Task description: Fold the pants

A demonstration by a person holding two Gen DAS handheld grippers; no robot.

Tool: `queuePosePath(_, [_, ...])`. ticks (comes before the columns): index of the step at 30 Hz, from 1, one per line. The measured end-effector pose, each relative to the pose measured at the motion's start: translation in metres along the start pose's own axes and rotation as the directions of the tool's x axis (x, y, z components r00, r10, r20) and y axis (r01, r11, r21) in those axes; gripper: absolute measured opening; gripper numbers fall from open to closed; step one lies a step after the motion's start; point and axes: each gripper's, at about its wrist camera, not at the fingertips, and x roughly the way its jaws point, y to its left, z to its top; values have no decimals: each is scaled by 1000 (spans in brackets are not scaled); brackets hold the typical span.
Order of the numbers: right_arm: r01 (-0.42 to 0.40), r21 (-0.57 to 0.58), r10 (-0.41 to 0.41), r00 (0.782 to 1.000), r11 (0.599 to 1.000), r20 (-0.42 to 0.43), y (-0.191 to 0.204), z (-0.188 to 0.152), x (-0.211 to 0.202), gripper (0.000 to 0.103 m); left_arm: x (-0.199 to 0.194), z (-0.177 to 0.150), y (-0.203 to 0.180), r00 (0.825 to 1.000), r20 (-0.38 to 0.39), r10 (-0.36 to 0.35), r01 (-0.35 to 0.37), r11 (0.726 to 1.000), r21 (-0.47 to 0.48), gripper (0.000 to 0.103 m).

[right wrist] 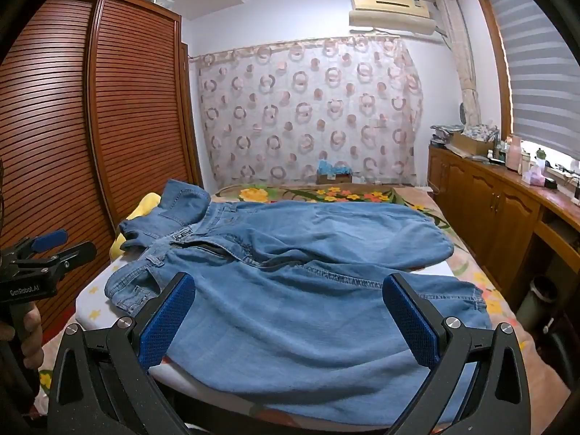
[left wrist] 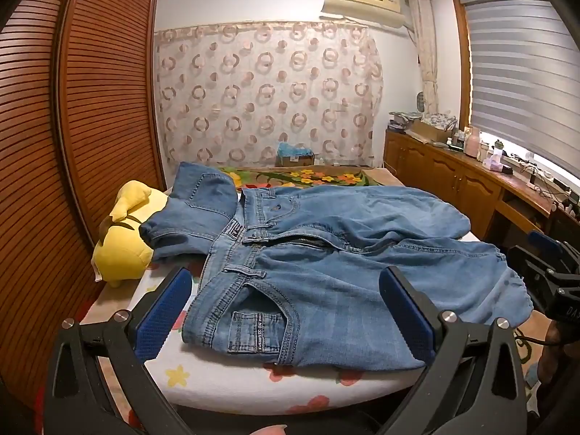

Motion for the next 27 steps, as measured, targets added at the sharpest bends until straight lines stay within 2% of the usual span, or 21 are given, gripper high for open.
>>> queuePosePath(27, [1, 5, -1, 1000, 1000, 0, 1, -2, 0, 103, 1, -1, 9, 1000, 7, 0, 0, 1000, -3, 103])
